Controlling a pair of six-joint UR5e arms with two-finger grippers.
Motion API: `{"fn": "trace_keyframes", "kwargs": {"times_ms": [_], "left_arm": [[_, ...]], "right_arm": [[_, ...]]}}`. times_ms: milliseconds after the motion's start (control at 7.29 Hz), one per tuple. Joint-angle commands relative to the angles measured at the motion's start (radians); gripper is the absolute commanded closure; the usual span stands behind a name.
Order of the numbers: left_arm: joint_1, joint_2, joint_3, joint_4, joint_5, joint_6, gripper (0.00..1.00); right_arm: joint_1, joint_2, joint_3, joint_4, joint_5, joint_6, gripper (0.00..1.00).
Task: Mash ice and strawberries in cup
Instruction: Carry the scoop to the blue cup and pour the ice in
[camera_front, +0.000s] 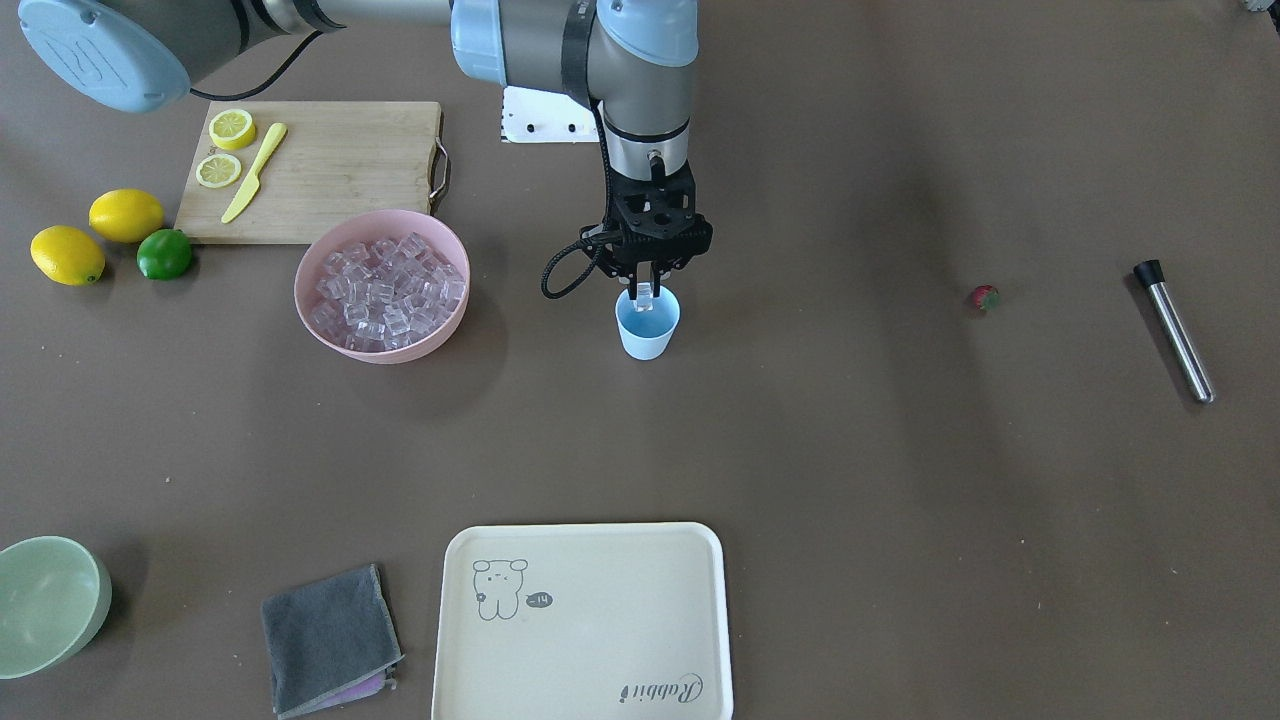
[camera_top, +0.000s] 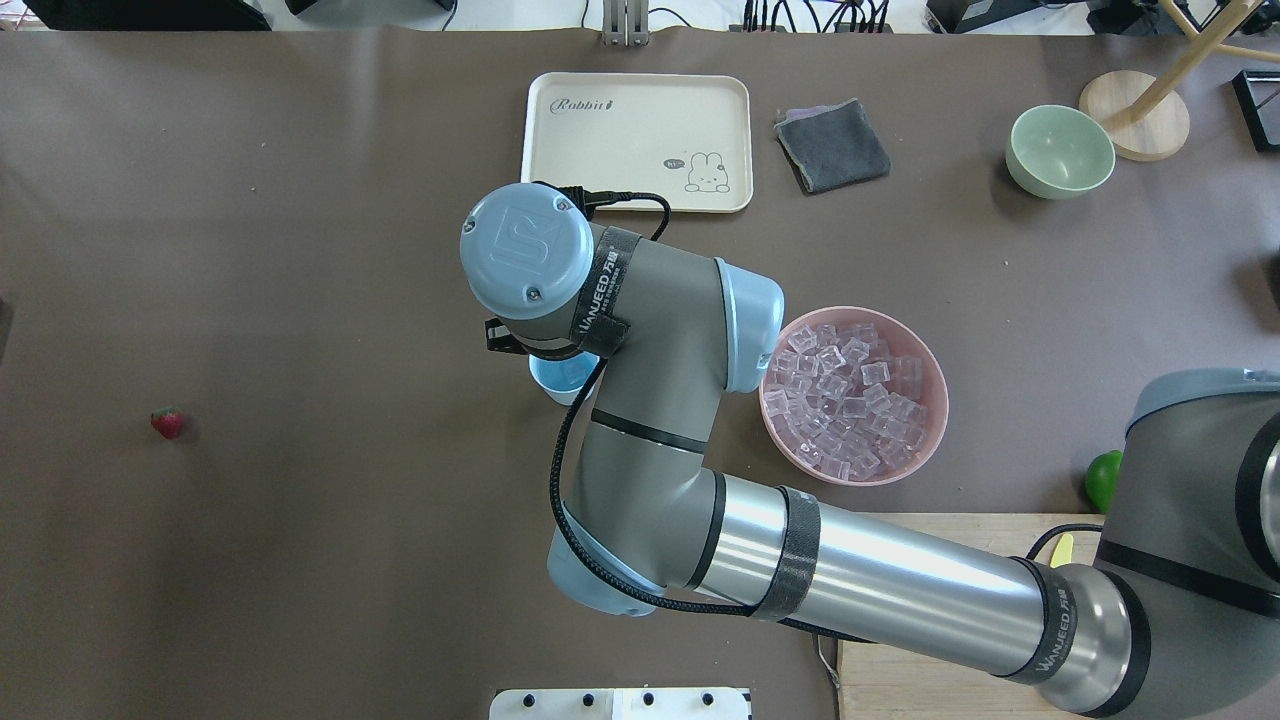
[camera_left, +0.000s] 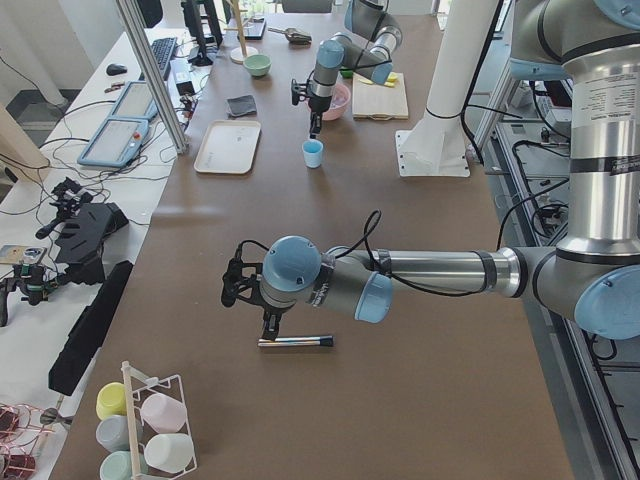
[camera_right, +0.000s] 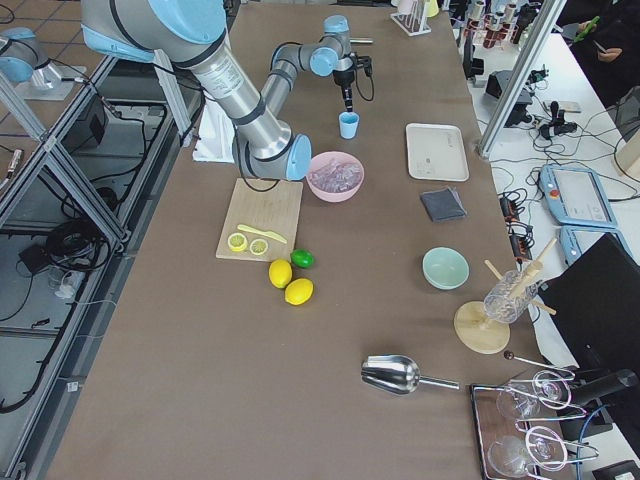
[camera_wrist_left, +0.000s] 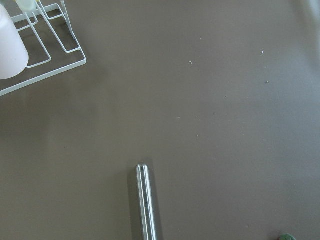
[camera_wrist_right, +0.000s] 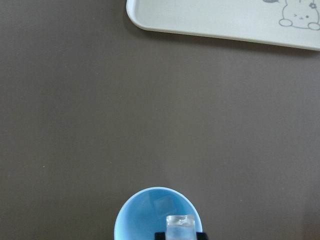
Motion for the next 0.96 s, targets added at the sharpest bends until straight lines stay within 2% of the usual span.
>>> {"fn": "trace_keyframes", "kwargs": {"times_ms": [0, 137, 412, 823], "left_arm": [[-0.003, 0.0, 0.0, -0.001, -0.001, 0.0, 0.01], [-0.003, 0.0, -0.002, -0.001, -0.001, 0.0, 0.01], [-0.003, 0.0, -0.002, 0.0, -0.001, 0.0, 0.01], [-0.005, -0.002, -0.002, -0.001, -0.001, 0.002, 0.01]], "right_arm": [[-0.008, -0.004, -0.003, 0.008, -0.008, -0.002, 0.85], [-0.005, -0.004, -0.003, 0.01, -0.015, -0.003, 0.83], [-0.007, -0.015, -0.006, 0.058, -0.018, 0.009, 0.14], [0.007, -0.035, 0.016, 0.057, -0.016, 0.04, 0.13]]}}
